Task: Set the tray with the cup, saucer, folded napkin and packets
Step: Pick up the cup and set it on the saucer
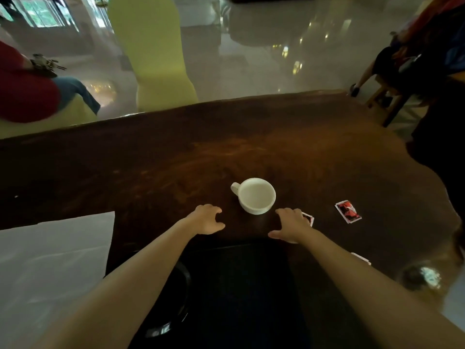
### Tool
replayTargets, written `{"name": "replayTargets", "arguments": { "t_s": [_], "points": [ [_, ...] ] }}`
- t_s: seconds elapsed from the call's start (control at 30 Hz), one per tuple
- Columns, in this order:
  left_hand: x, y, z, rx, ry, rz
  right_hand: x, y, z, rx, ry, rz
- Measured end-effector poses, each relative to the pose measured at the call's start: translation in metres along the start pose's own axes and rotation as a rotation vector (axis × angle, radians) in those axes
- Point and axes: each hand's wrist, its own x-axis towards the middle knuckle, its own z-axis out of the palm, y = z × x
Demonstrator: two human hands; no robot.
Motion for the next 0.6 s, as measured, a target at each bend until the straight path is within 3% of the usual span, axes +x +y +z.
{"name": "replayTargets", "arguments": {
  "t_s": [0.2,0.6],
  "points": [
    [0.043,0.001,-0.008,0.046,0.13,-0.015,0.043,0.014,0.007,0.057,0.13,-0.013],
    [0.097,0.015,-0.001,-0.325,0.472,0.144,0.075,0.021,0.025,0.284,0.279,-0.202]
  ]
}}
